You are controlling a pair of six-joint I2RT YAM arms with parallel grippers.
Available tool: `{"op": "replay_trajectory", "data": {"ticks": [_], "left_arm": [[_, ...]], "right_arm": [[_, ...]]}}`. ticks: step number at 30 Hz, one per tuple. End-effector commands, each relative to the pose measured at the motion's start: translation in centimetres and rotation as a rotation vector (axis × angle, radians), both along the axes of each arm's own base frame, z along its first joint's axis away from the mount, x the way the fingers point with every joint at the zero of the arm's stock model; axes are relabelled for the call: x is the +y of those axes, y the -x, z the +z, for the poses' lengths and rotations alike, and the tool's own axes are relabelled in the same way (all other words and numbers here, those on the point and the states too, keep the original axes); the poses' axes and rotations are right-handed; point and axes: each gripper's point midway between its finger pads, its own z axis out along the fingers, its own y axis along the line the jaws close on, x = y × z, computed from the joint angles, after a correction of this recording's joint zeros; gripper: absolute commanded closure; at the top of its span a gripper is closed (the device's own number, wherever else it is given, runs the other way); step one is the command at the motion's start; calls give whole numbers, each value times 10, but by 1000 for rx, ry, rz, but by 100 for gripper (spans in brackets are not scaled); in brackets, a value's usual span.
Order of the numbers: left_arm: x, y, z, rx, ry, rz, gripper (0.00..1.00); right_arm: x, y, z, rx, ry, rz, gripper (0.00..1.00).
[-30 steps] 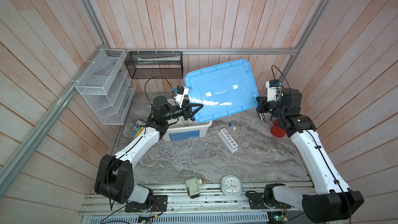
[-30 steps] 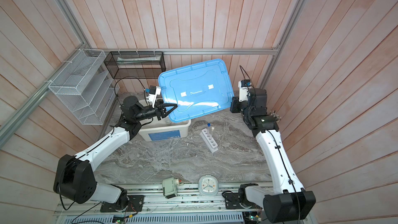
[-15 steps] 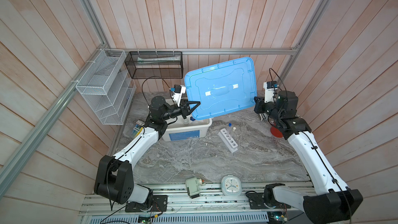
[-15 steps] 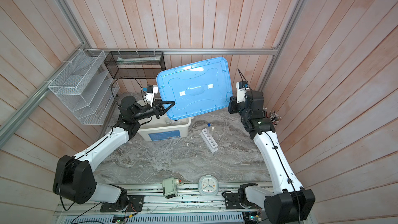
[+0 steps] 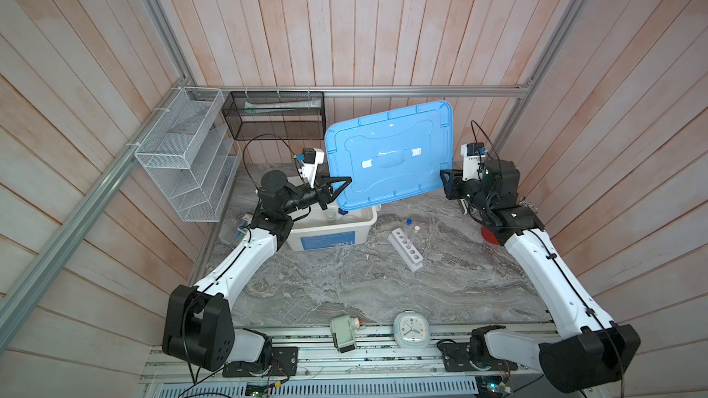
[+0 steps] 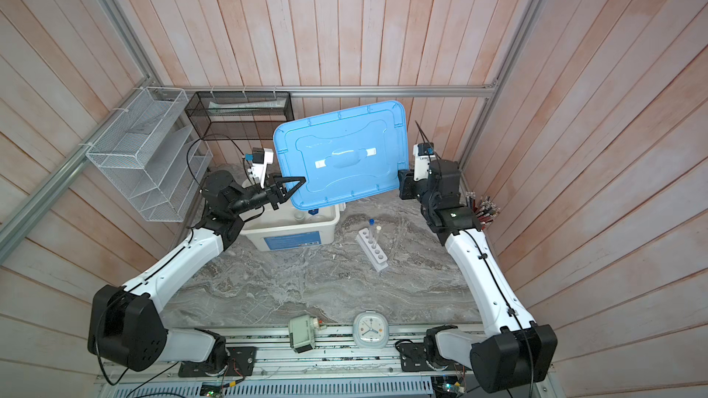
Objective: Organize the chemistry lab equipment
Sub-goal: 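Hold the lid with the left gripper while the right gripper releases and withdraws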
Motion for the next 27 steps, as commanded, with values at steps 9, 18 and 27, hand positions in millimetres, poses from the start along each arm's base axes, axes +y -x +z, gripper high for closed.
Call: {"op": "replay_trajectory", "data": {"ticks": [9,18,27], "left_arm": [[21,13,26,-100,-9,66,100],[46,5,29,-159,-160,253,100],[79,10,60,-272,-299,470,100]], "right_arm": [[-2,3,36,-88,-33,-24,42],[-1,21,60,-138,-65,2,34],[12,23,76,-105,-122,63,30]]}}
